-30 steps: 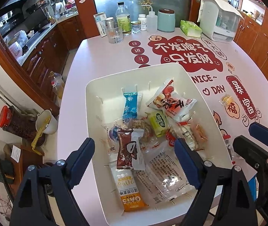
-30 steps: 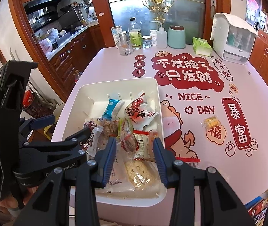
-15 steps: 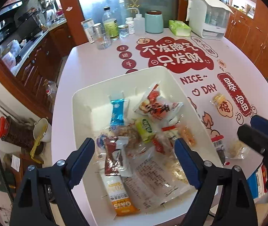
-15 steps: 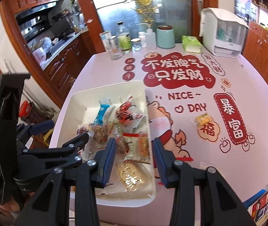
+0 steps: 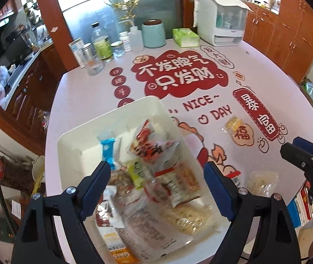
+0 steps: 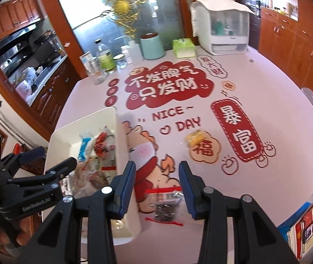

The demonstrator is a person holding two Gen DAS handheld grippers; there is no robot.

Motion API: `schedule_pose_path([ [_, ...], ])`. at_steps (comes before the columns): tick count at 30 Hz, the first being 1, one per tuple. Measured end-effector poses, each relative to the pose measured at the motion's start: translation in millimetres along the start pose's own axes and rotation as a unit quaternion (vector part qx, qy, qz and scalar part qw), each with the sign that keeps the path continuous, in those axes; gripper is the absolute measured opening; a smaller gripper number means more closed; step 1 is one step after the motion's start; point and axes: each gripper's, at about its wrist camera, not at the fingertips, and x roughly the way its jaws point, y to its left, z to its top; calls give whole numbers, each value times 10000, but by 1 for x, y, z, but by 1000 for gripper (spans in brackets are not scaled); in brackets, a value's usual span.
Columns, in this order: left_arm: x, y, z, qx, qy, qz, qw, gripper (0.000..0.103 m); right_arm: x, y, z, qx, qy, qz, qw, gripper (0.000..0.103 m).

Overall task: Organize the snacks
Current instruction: 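Move both tools over the yellow wrapped snack and the clear crisp bag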

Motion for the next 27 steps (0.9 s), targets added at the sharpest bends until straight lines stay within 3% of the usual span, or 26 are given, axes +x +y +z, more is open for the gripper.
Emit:
schedule_pose_path([
  [15,50,-62,34,632,404,-253,9969,86,26,-66,-6,47,289,8,9996,41],
  [27,118,-105,50,1259,1165,-490,9840,86,71,-98,-38,-688,1040,43,9922,41],
])
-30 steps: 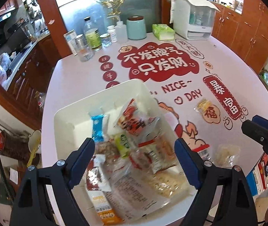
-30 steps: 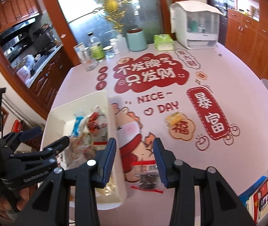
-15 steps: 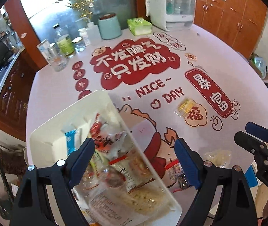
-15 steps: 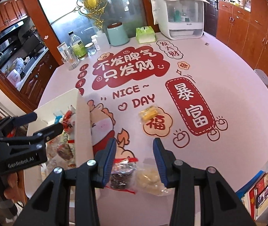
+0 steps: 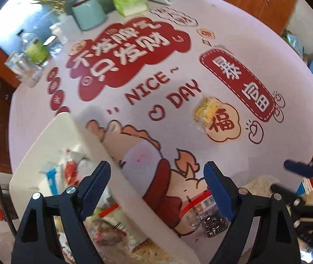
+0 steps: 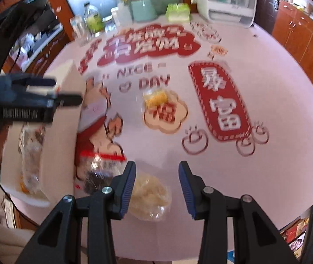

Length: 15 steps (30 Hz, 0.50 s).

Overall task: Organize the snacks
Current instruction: 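Move both tools over the yellow wrapped snack and the clear crisp bag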

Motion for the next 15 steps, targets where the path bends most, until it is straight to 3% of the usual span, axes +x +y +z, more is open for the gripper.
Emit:
schedule_pose_path([
  [4,13,-9,5,186,151,-14,9997,86,15,-1,-15,-130,234,219,9994,41],
  [9,26,-13,9,282,364,-134,9988,85,11,9,-22,-582,123,439,9973,43],
  [12,33,-19,14,404,467,-177,9979,85,15,21,-24,-1087,115,561,9924,46],
  [15,40,-27,22,590,558,-246,9964,86,25,34,-27,-1692,136,419,9846,50],
])
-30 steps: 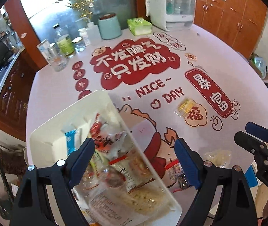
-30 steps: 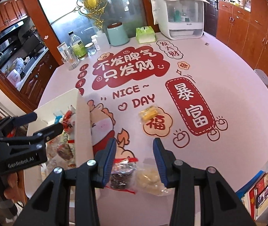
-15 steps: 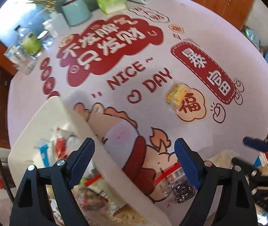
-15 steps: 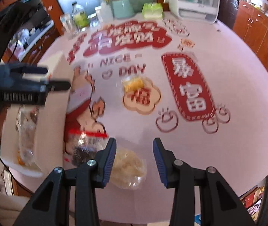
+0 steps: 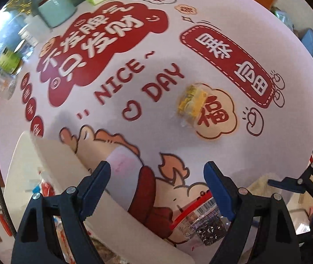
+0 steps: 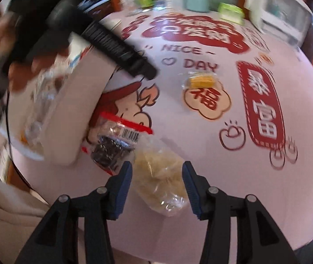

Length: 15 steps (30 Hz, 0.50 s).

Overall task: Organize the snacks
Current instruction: 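Move both tools over the yellow wrapped snack and the clear crisp bag, then grasp the yellow wrapped snack with the left tool while the right tool grasps the clear crisp bag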

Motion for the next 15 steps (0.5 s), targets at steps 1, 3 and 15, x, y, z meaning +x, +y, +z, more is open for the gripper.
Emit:
schedule_pose_path([
  [1,2,-2,3,35,30,5,10000,85,3,4,0,-199,7,-44,9998,52],
  [3,7,-8,12,158,89,-5,9998,85,8,9,1,-550,58,-36,9985,56],
  [15,48,-23,62,359,361,64,9987,85,28,9,0,-1288,208,53,9914,61],
])
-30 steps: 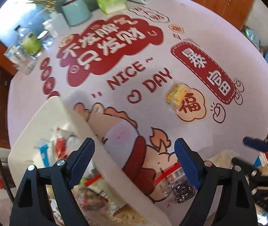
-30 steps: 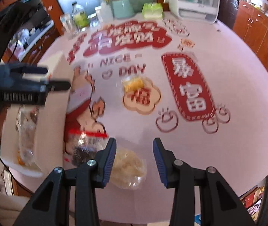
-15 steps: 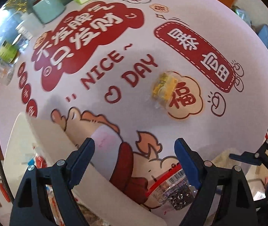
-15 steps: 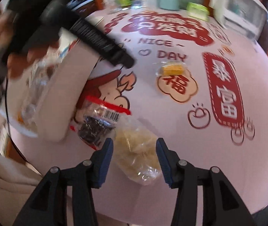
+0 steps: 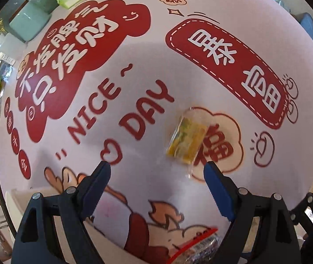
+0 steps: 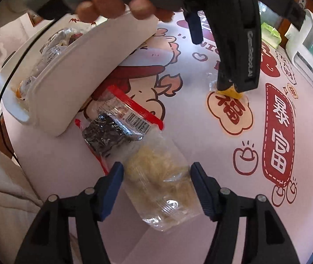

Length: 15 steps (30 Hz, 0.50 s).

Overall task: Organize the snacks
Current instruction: 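Grasp the yellow wrapped snack with the left tool while the right tool grasps the clear crisp bag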

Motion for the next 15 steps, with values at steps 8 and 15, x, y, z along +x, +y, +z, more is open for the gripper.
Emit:
schedule_pose_path([
  [8,16,-13,23,136,106,-156,9997,81,-4,-76,-19,1761,-93,309,9838,55],
  [15,16,-23,29,189,68,-462,9987,24,-4,-132,-38,3107,-204,809,9468,52],
])
